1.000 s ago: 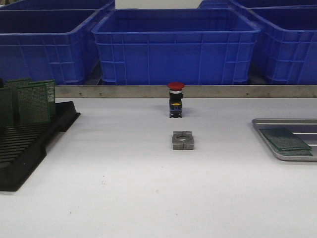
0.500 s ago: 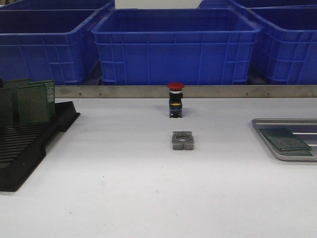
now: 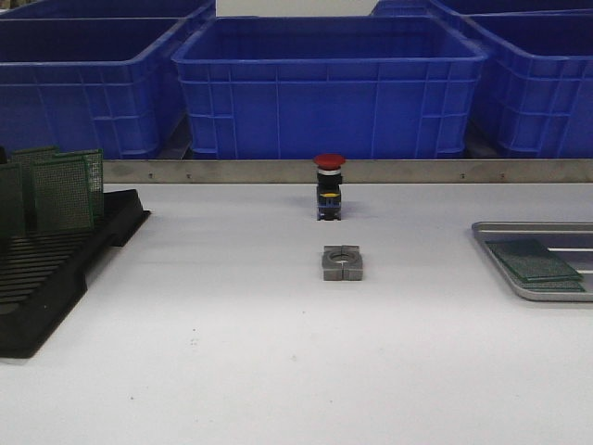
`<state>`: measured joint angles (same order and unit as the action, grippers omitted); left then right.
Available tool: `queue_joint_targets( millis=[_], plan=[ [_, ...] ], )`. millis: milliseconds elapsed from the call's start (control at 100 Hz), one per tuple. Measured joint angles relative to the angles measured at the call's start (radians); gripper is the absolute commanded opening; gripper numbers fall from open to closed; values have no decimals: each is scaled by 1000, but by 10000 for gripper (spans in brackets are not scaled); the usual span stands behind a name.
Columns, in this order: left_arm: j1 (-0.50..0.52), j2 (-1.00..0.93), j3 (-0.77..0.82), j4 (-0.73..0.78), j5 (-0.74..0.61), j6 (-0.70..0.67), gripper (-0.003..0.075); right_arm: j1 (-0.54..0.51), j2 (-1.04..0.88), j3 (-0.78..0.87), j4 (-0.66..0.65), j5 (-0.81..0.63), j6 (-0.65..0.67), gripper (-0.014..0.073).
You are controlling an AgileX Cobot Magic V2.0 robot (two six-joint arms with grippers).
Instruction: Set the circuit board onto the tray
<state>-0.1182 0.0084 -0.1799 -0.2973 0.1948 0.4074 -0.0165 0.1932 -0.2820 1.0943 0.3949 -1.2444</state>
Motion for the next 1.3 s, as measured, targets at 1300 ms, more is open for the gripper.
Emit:
queue_joint_targets(
  millis=[1300],
  plan=[
    [0,-14,180,297,-67,-469,-20,0,0,0,2,46,-2,-113]
  ],
)
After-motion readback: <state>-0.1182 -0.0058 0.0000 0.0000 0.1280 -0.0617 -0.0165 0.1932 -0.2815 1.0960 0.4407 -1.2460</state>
